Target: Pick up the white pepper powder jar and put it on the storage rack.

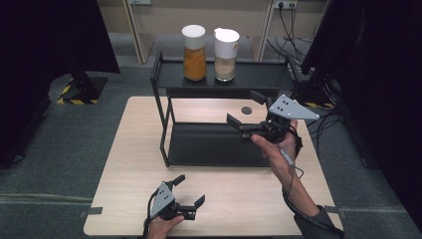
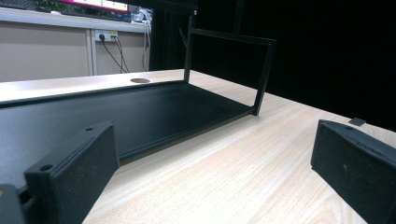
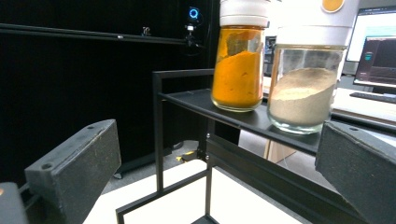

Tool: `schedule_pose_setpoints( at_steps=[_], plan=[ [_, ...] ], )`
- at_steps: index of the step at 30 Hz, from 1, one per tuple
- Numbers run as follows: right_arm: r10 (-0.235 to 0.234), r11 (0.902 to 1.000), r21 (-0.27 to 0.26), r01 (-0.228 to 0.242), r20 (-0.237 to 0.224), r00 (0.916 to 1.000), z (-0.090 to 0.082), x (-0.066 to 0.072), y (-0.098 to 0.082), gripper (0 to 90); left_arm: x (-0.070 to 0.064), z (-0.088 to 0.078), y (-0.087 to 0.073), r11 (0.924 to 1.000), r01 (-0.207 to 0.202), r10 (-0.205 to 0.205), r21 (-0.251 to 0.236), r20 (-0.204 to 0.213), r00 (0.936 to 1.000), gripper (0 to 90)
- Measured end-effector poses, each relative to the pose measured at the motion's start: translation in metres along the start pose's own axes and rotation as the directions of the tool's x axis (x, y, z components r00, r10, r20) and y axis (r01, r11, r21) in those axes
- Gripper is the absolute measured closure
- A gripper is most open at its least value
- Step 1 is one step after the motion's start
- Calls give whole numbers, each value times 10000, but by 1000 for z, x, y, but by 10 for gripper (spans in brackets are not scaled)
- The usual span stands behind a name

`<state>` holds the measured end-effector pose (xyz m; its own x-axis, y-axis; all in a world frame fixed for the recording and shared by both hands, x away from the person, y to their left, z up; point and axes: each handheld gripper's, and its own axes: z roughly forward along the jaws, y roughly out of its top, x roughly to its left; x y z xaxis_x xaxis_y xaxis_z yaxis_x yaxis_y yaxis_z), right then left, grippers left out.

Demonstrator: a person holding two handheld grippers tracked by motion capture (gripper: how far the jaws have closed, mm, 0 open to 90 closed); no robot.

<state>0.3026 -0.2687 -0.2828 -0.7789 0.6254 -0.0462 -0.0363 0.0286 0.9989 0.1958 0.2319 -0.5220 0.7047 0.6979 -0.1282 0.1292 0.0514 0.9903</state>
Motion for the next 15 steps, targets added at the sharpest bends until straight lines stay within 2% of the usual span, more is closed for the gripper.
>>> schedule_pose_setpoints(
  at_steps=[15],
  plan=[
    [180,9998,36,-179,-281,9994,-15,9,-34,5,0,0,0,10000,-6,6,-5,-46,10000,1]
  ],
)
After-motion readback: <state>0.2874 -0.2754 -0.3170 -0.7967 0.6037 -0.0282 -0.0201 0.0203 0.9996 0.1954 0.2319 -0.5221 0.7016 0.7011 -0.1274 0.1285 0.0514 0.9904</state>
